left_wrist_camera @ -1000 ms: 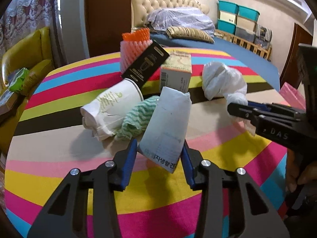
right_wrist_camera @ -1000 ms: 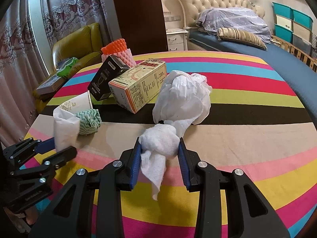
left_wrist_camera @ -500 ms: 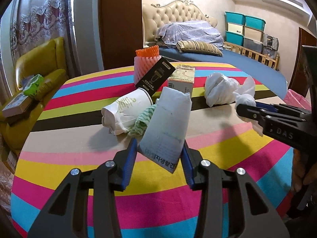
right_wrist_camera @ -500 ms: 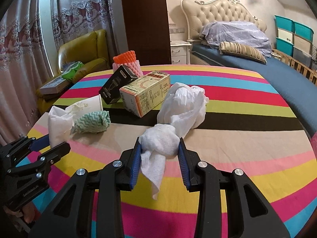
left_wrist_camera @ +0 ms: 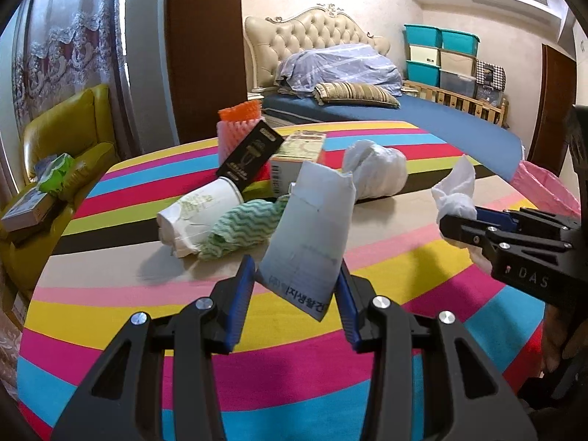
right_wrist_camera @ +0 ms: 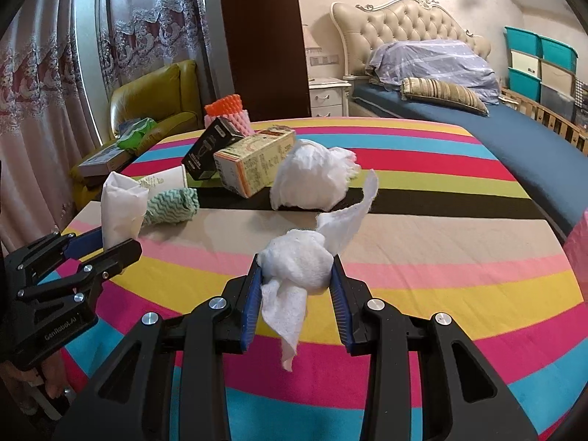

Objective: Collect trash
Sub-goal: 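Carry the paper bag and tissue to the pink wastebasket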

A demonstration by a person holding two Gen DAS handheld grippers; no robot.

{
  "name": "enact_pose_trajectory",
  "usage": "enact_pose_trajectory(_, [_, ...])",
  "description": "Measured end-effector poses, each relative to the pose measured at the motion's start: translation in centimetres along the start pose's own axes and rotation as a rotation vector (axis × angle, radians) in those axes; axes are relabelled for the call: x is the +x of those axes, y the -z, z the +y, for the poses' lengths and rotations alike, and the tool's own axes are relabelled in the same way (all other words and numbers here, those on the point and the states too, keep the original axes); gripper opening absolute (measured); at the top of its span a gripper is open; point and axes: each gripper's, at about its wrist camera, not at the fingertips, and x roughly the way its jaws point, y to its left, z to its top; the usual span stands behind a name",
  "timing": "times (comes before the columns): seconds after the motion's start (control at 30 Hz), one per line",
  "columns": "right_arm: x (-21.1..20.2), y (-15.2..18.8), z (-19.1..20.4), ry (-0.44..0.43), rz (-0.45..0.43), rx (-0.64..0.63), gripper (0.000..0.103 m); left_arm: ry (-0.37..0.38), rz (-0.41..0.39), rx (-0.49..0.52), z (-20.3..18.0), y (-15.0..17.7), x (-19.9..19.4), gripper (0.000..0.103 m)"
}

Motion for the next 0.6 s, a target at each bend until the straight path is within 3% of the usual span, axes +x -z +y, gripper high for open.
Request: enact_pose_trajectory(0.6, [-3.4,1.5,-6.8,0.083,-0.058,0.083,0.035,0.063,0.021,0.151,-6.5,-1.5,1.6,0.041])
